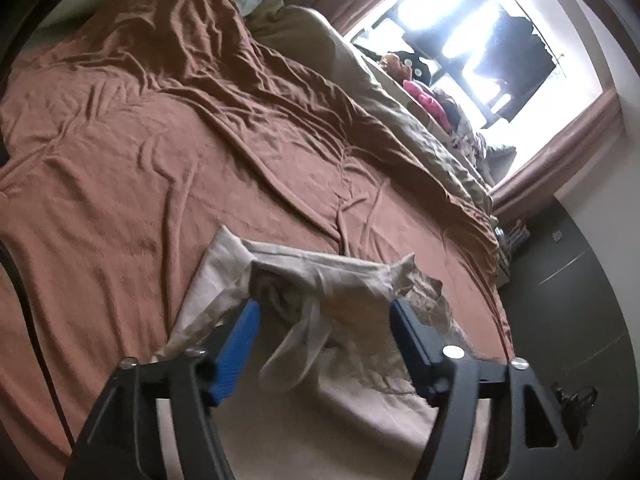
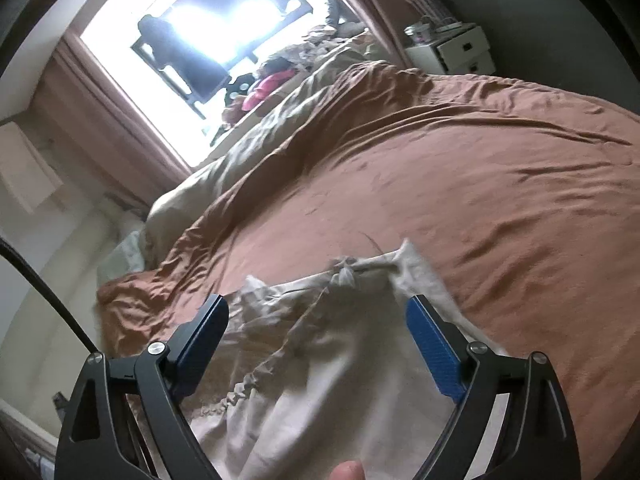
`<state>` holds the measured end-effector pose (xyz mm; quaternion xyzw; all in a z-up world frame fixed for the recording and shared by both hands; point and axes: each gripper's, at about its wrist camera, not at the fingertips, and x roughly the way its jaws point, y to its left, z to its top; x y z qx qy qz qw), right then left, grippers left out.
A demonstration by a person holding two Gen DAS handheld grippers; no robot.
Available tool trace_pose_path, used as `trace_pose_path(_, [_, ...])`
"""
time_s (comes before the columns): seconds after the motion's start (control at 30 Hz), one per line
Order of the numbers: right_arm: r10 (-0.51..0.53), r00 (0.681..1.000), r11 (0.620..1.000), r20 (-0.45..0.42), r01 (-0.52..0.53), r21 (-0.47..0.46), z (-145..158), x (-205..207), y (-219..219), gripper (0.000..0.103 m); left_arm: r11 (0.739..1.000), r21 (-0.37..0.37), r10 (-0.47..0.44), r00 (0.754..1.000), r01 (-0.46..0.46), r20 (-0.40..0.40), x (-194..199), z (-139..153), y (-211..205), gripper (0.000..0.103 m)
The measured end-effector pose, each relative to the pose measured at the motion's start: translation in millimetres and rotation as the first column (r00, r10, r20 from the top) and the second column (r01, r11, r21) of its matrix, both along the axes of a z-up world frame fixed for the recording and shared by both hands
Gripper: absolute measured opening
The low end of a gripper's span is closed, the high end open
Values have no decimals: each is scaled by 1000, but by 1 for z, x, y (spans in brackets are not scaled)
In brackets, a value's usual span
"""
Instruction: Fold large clothes
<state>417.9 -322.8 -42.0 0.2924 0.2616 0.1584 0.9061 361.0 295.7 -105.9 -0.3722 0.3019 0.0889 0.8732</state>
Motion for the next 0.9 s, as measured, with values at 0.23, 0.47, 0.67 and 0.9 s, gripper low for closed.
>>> trace_pose_path(0.23, [1,1000,997,-17,-3,-81,16,-21,9,90,998,68,-5,1000,4,7,-19,21,-7,82])
trace_pose_path(0.47, [38,998,983,-48,-46,-180,21,-26,2,90,982,180,-45,993,64,-108,-28,19,-6,82])
trace_pose_path(0.67, [59,990,936,-126,-99,-339,24,-4,9,90,955,255,-89,967,151,-239,-12,-2,5,81])
trace_pose_path(0.9, [80,978,857,-192,-165,-488,22,33,32,90,897,329,-167,916,294,-364,28,-28,4,78])
